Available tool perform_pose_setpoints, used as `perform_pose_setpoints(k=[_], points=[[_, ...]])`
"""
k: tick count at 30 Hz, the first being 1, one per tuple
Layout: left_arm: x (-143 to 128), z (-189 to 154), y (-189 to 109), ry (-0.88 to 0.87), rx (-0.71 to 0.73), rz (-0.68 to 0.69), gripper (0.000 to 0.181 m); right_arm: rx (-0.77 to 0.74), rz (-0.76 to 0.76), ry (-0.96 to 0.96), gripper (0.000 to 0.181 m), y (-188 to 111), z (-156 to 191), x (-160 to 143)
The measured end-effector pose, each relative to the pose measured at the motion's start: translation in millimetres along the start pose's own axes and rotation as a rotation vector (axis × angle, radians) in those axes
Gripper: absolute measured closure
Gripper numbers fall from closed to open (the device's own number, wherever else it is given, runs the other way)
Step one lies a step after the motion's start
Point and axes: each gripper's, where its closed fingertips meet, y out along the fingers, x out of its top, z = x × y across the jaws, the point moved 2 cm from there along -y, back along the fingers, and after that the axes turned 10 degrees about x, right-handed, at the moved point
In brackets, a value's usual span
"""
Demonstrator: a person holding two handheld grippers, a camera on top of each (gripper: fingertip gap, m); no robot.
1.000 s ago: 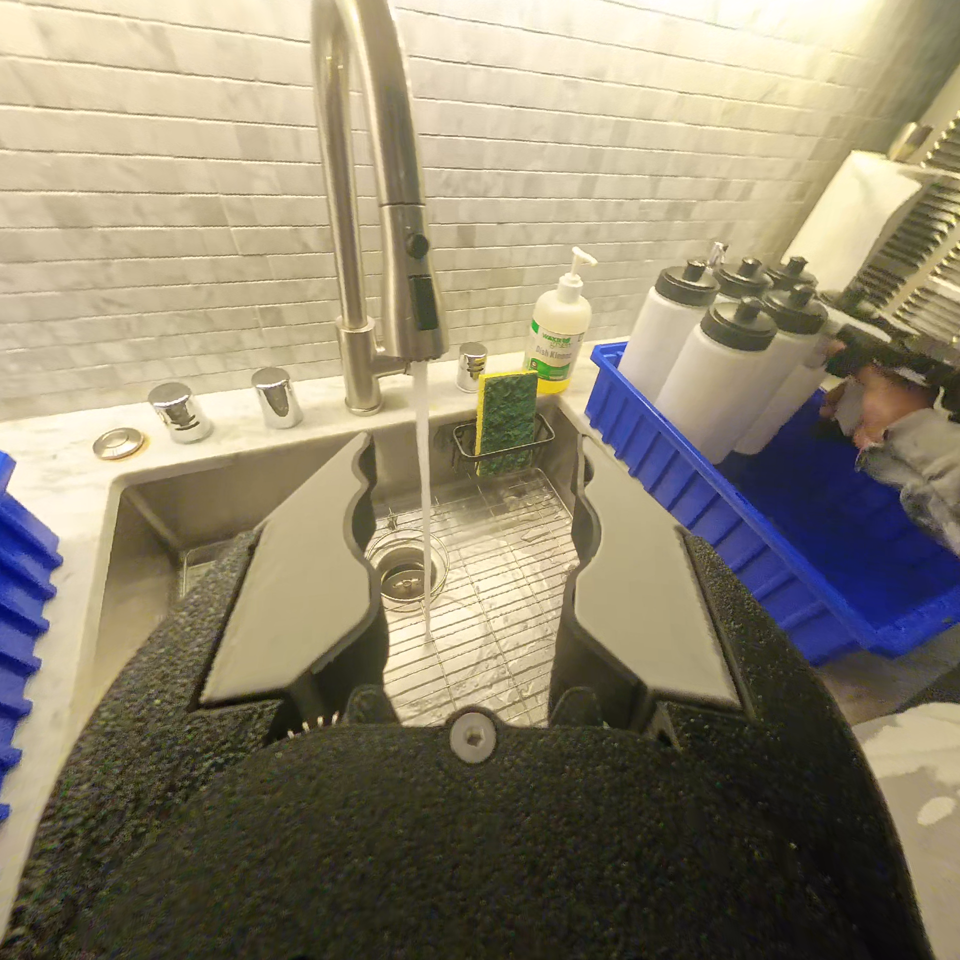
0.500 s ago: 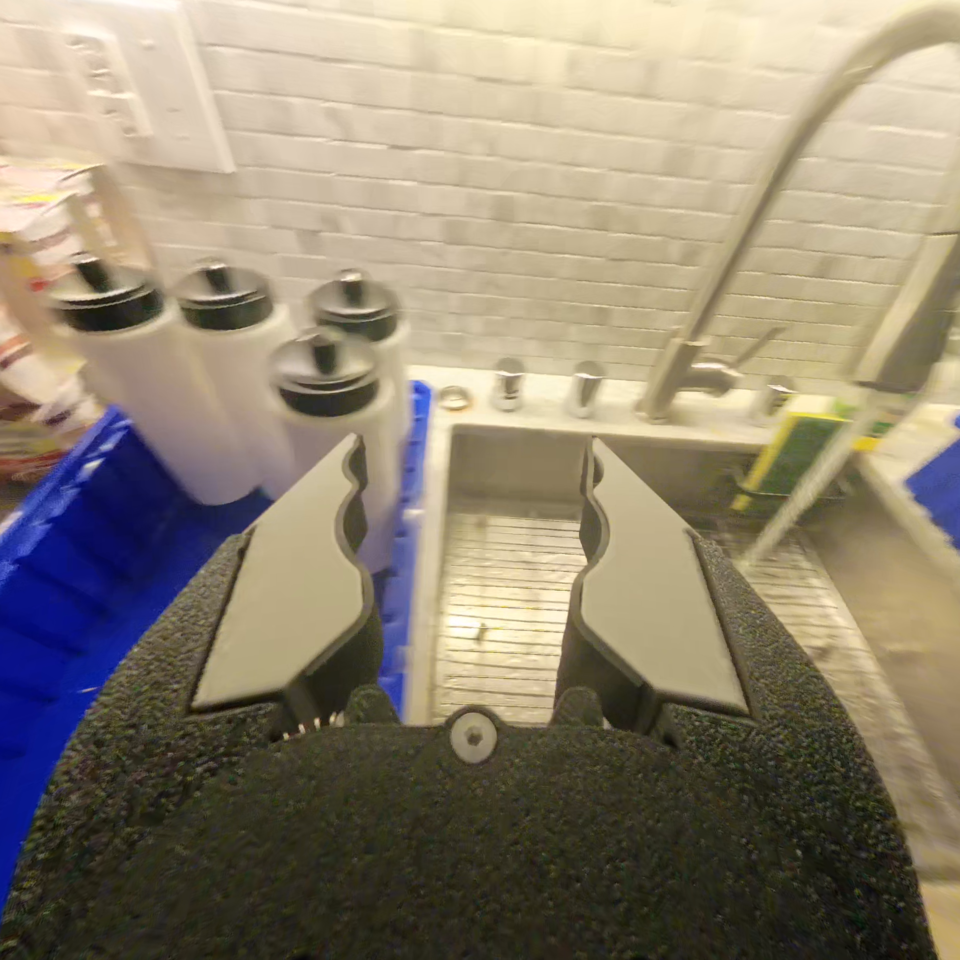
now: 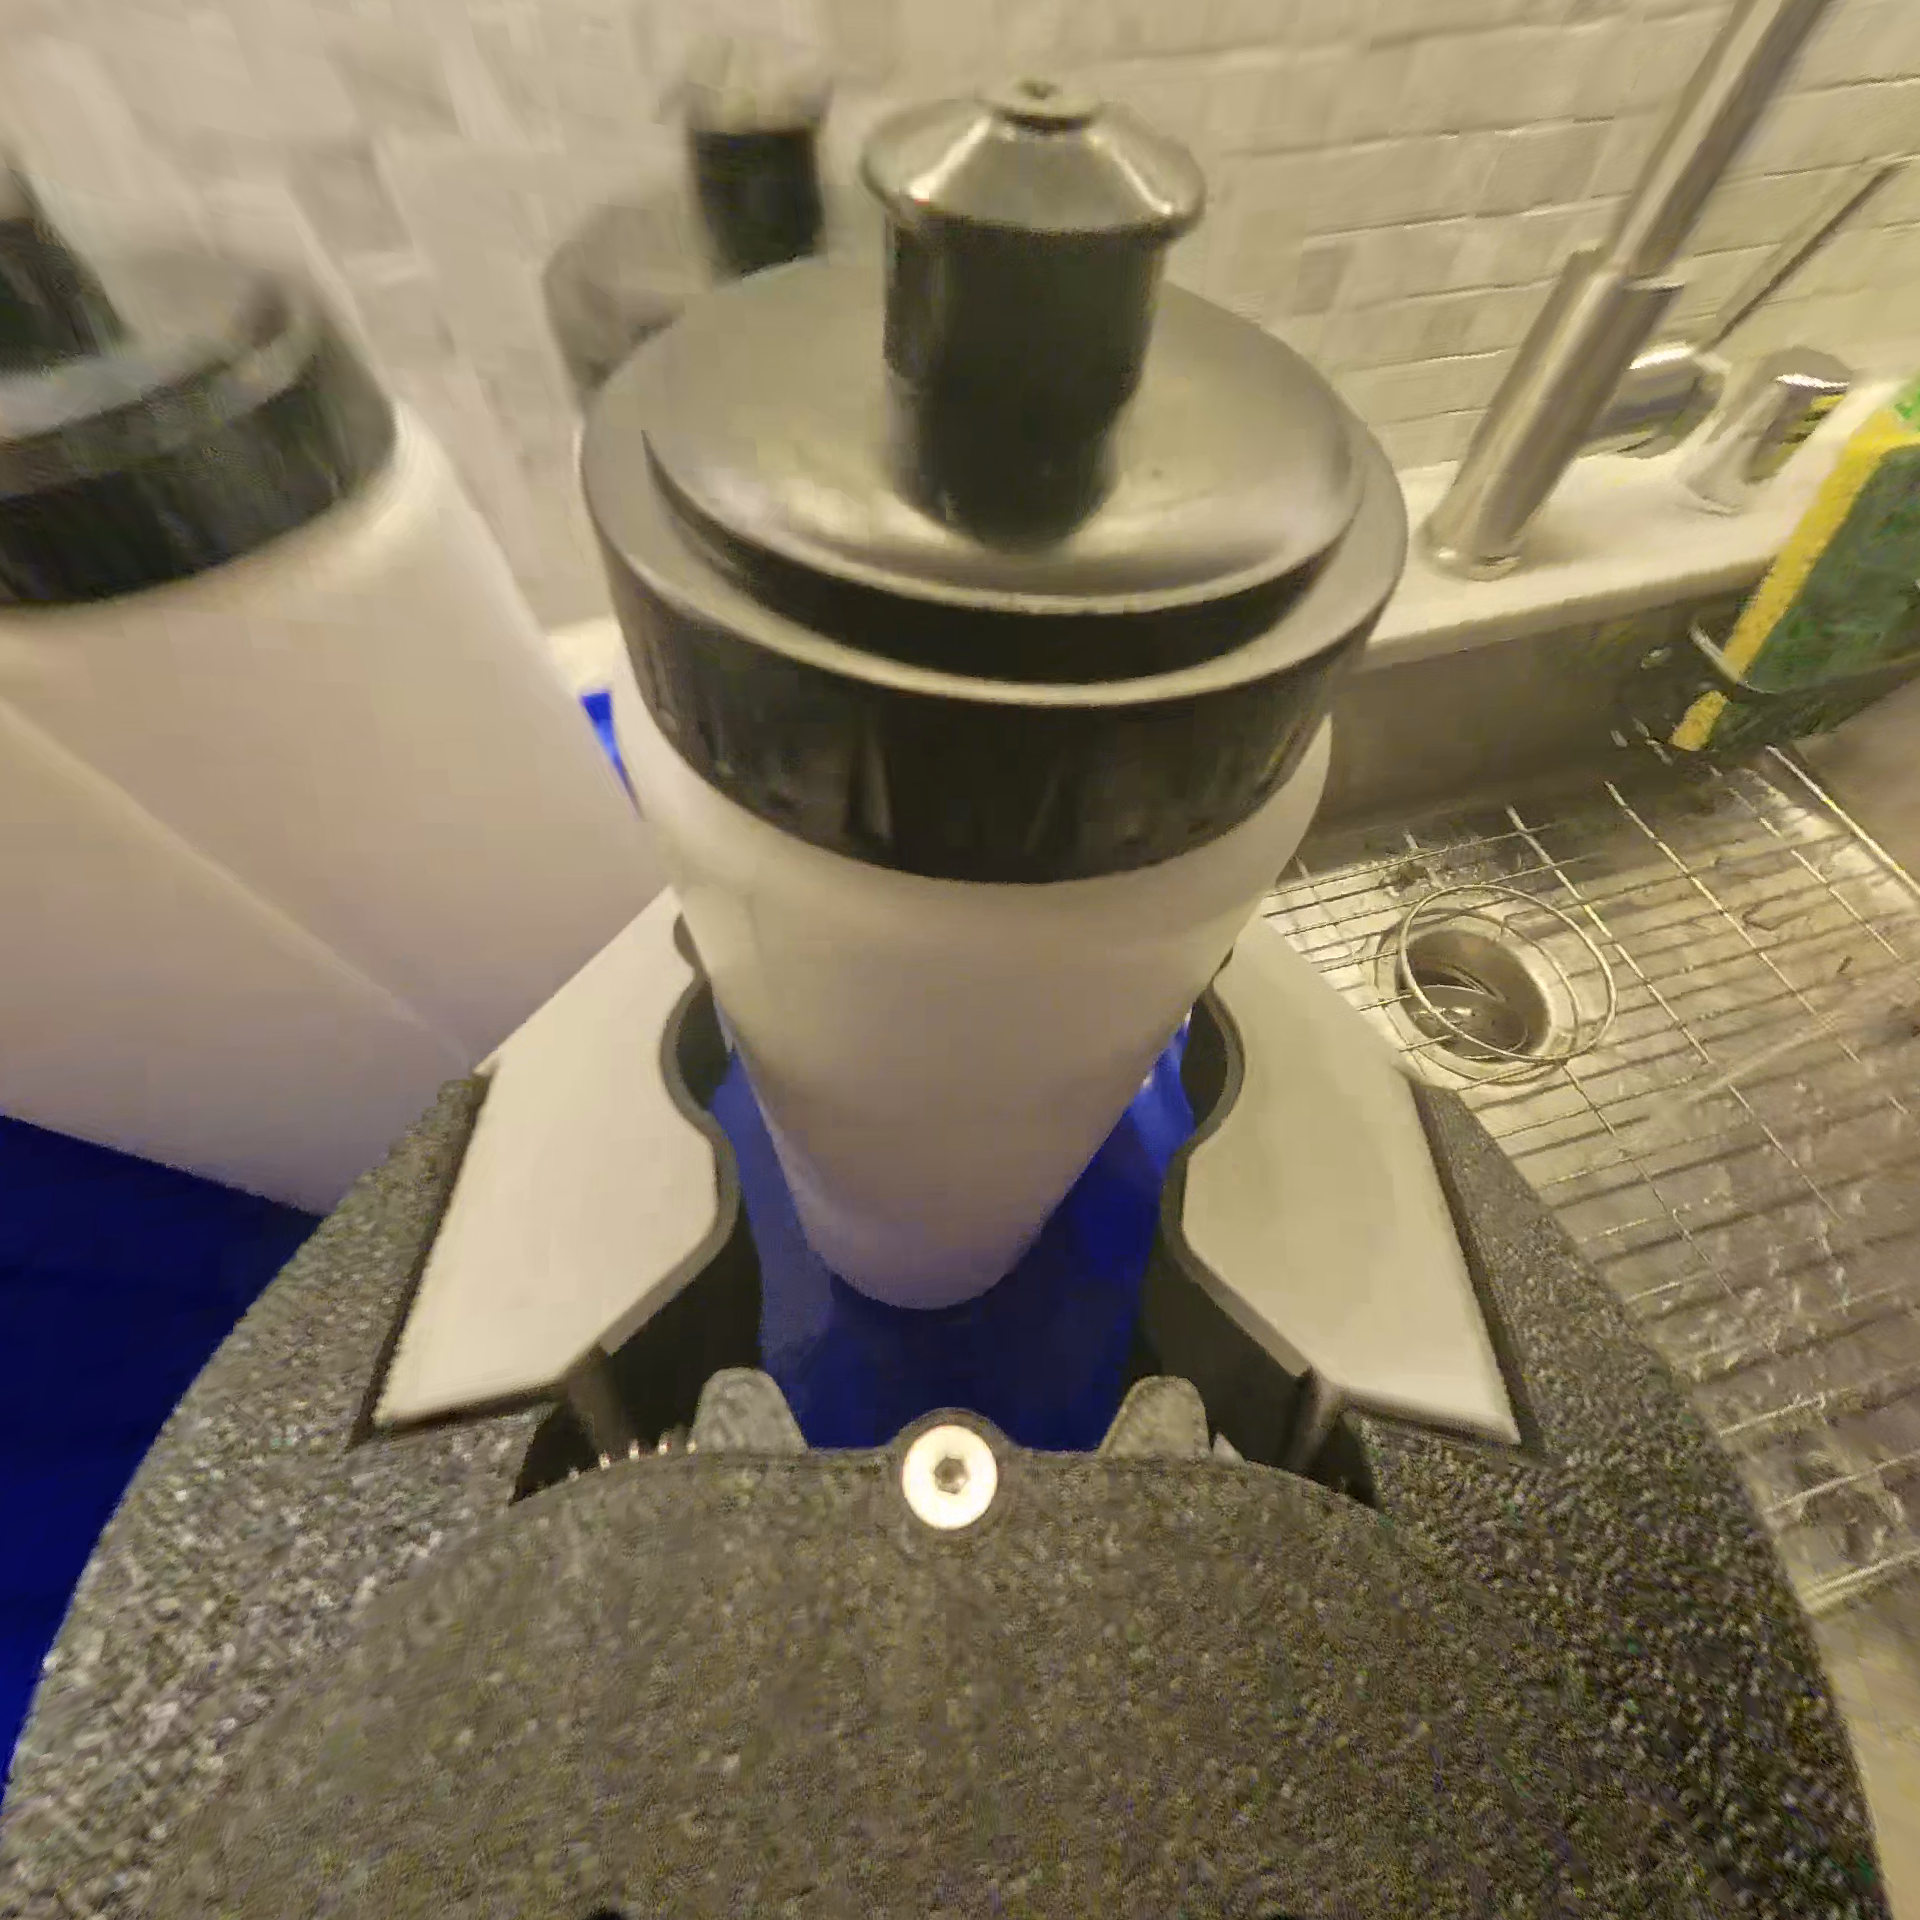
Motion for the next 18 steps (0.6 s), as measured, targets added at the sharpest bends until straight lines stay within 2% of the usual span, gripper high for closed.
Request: perform_pose_setpoints(k=[2, 6, 8, 10, 11, 14, 16, 18], points=[[27, -16, -33, 0.08, -0.016, -0.073, 0.091, 0.097, 0.013, 0.008, 0.109, 35, 47, 10], [83, -82, -105, 0.222, -0.12, -0.198, 0.092, 0.273, -0.011, -0.017, 0.087, 108, 139, 30], [98, -120, -128, 0.277, -0.187, -0.241, 0.092, 0.34, -0.038, 0.045, 0.077, 138, 159, 36], [101, -141, -135, 0.297, -0.226, -0.264, 0.092, 0.378, -0.01, 0.112, 0.062, 159, 160, 30], [103, -153, -141, 0.277, -0.281, -0.282, 0.092, 0.41, -0.006, 0.146, 0.057, 163, 163, 30], [102, -193, -165, 0.296, -0.395, -0.298, 0.092, 0.443, 0.031, 0.088, 0.072, 163, 166, 22], [99, -214, -173, 0.297, -0.44, -0.283, 0.094, 0.452, -0.011, 0.054, 0.082, 151, 163, 25], [98, -226, -176, 0.287, -0.466, -0.282, 0.093, 0.462, 0.008, 0.053, 0.091, 140, 156, 23]])
